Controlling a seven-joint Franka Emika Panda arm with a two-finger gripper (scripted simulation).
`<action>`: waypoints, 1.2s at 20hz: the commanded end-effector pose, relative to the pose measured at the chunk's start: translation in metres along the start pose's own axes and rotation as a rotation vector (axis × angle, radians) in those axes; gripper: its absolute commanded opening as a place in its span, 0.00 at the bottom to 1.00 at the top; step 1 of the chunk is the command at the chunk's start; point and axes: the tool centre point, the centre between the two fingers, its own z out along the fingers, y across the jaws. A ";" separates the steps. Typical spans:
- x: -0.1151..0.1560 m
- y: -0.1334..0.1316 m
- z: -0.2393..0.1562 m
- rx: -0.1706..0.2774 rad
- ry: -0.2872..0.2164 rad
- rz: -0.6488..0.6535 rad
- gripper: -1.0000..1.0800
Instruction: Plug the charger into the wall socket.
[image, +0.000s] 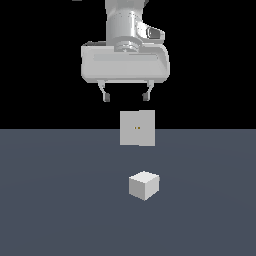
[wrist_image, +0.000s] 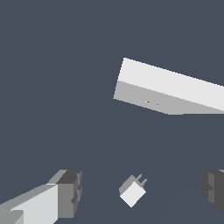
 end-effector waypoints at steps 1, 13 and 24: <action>0.000 0.000 0.000 0.000 0.000 0.000 0.96; -0.015 0.008 0.015 -0.004 0.010 0.110 0.96; -0.053 0.022 0.051 -0.015 0.033 0.377 0.96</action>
